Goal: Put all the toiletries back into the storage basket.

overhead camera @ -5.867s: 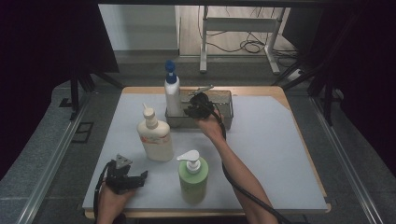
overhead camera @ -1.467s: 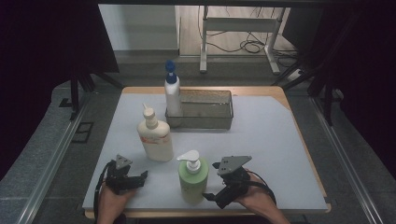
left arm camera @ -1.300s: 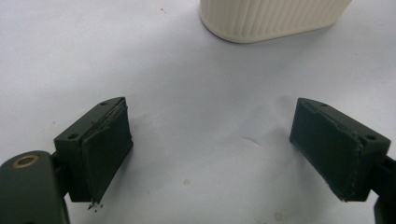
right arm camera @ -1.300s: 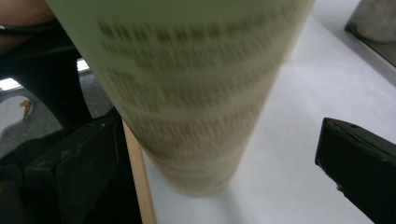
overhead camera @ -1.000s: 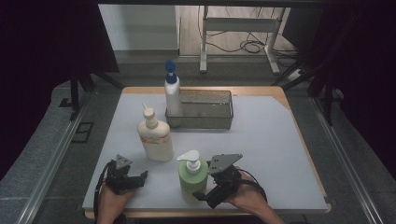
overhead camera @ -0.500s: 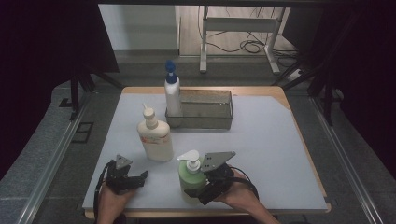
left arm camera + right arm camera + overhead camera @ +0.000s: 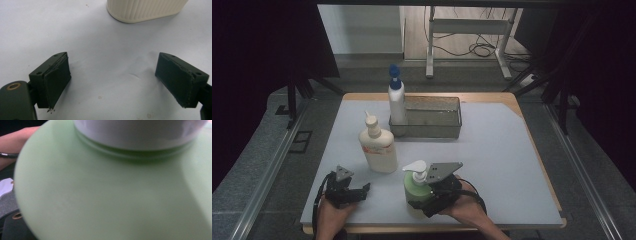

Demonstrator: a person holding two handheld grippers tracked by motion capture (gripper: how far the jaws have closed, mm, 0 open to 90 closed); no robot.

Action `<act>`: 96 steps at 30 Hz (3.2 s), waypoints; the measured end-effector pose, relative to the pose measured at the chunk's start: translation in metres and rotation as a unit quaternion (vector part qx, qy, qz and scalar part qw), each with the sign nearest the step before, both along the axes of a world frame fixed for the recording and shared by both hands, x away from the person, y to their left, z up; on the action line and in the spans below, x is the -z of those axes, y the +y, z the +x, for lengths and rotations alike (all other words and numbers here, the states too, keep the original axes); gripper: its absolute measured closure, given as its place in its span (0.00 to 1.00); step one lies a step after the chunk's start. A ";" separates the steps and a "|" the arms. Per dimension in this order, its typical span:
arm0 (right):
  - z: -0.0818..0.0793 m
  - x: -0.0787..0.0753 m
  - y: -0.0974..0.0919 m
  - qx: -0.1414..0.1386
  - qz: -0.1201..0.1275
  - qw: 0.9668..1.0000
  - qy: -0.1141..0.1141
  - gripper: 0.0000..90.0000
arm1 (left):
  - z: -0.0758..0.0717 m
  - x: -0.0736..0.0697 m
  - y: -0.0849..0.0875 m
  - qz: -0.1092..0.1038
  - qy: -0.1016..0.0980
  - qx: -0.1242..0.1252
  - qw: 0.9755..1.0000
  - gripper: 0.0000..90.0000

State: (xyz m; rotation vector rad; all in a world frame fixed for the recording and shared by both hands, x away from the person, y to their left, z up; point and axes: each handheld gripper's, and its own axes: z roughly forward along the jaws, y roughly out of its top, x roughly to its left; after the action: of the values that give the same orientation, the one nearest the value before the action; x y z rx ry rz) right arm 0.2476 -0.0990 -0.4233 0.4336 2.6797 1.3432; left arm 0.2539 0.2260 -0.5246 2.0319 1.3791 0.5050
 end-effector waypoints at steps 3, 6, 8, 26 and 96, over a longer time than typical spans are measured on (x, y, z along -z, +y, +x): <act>0.000 -0.001 0.000 0.005 -0.002 1.000 0.004 0.13 | 0.000 0.000 0.000 0.000 0.000 0.000 1.000 0.13; 0.001 -0.003 -0.001 0.011 -0.003 1.000 0.007 0.13 | 0.000 0.000 0.000 0.000 0.000 0.001 1.000 0.13; 0.003 -0.005 -0.002 0.016 -0.003 1.000 0.002 0.13 | 0.000 0.000 0.000 0.000 0.000 0.000 1.000 0.13; 0.021 -0.023 -0.011 0.064 0.004 0.998 -0.014 0.13 | 0.000 0.000 0.000 0.000 0.000 0.000 1.000 0.13; 0.128 -0.066 -0.006 0.182 0.017 0.982 -0.047 0.13 | 0.000 0.000 0.000 -0.001 -0.002 0.000 1.000 0.13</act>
State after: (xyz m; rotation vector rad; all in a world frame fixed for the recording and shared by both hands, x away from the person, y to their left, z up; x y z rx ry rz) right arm 0.3755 -0.1047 -0.3570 0.7967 2.3549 1.2634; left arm 0.2542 0.2260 -0.5249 2.0276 1.3771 0.5065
